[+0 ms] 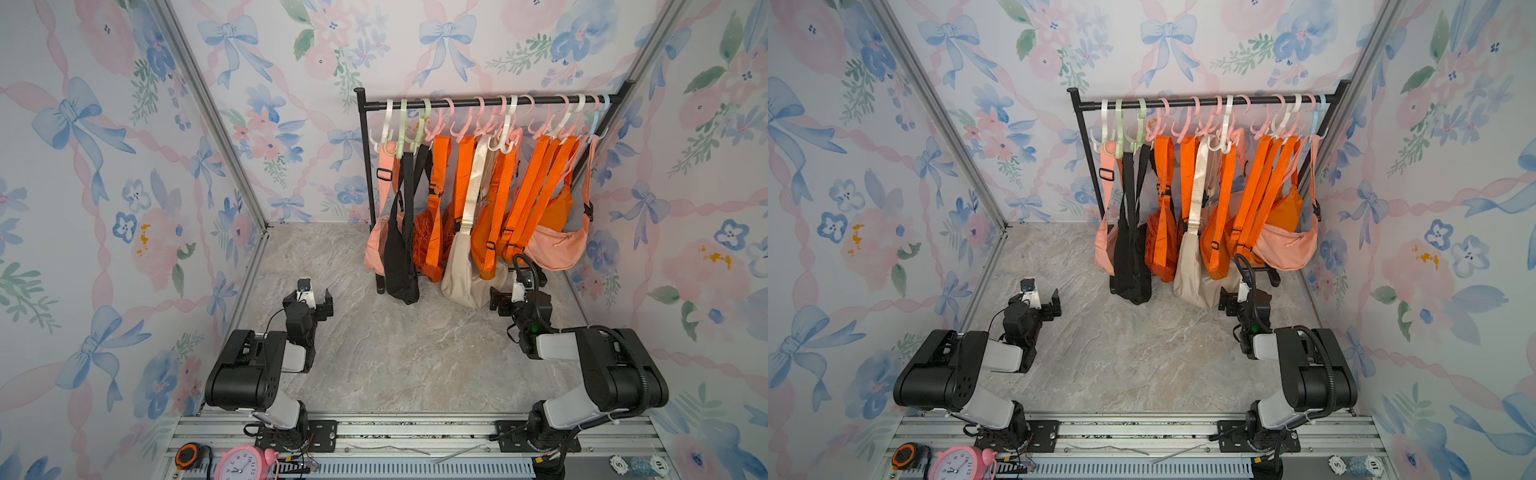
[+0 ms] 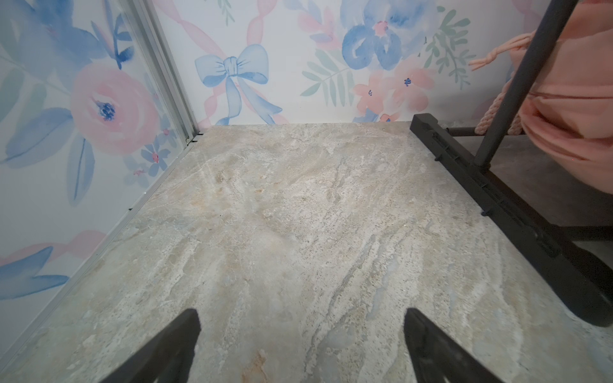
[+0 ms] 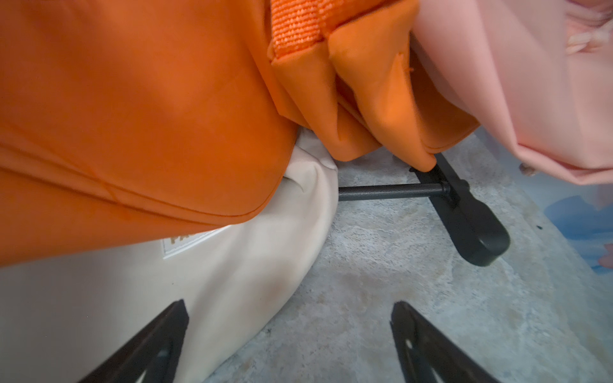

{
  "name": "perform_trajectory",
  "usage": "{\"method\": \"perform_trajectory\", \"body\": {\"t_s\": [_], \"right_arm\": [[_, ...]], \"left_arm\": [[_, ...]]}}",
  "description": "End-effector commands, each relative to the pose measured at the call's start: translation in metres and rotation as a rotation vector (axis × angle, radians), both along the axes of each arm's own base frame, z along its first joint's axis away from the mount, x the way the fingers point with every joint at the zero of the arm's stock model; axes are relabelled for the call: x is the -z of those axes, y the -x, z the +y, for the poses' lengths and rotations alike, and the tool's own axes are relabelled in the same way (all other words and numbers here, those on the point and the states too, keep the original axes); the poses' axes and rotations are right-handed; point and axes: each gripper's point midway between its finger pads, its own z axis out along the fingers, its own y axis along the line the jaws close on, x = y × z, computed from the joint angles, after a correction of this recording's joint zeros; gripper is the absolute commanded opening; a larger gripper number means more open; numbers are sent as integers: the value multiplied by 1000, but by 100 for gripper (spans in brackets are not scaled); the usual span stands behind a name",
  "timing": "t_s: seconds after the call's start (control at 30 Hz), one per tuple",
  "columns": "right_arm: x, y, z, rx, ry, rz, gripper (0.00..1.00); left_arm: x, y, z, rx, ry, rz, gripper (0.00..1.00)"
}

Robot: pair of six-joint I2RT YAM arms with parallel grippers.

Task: Take the bag off the hook
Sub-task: Move the clothesline to the center of the board.

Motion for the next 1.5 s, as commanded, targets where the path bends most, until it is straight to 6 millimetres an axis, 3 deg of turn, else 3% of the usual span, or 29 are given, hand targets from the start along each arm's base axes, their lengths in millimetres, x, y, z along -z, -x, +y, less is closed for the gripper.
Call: {"method": "perform_trajectory", "body": {"t_s": [0.0, 0.2, 0.3, 0.43, 0.6, 0.77, 0.9, 1.0, 1.17, 1.33, 1.47], "right_arm": [[-10, -5, -3, 24, 8, -26, 97], [-55, 12, -11, 145, 83, -56, 97], [-82, 22, -17, 220, 4, -85, 97], [-120, 41, -8, 215, -13, -137, 97], [-156, 72, 8, 154, -87, -167, 97], [-177, 102, 37, 24, -105, -160, 97], [-188, 124, 57, -73, -148, -150, 97], [-191, 139, 77, -186, -175, -127, 97], [-191, 159, 89, -269, -200, -113, 97], [-175, 155, 101, -306, -231, -87, 97], [-159, 149, 114, -332, -272, -80, 97]], "left_arm": [[-5, -2, 2, -3, 10, -16, 98], [-24, -6, -6, -6, -52, 12, 98], [-39, 1, -11, -10, -111, 9, 98], [-73, 15, -23, 15, -90, -59, 97], [-122, 37, -40, 31, 69, -145, 92], [-152, 56, -79, 171, 152, -211, 90], [-171, 56, -89, 200, 175, -243, 90], [-184, 44, -93, 190, 180, -245, 92], [-209, 12, -115, 242, 136, -258, 92], [-232, -23, -136, 287, 104, -310, 91], [-235, -54, -143, 277, 118, -348, 90]]}}
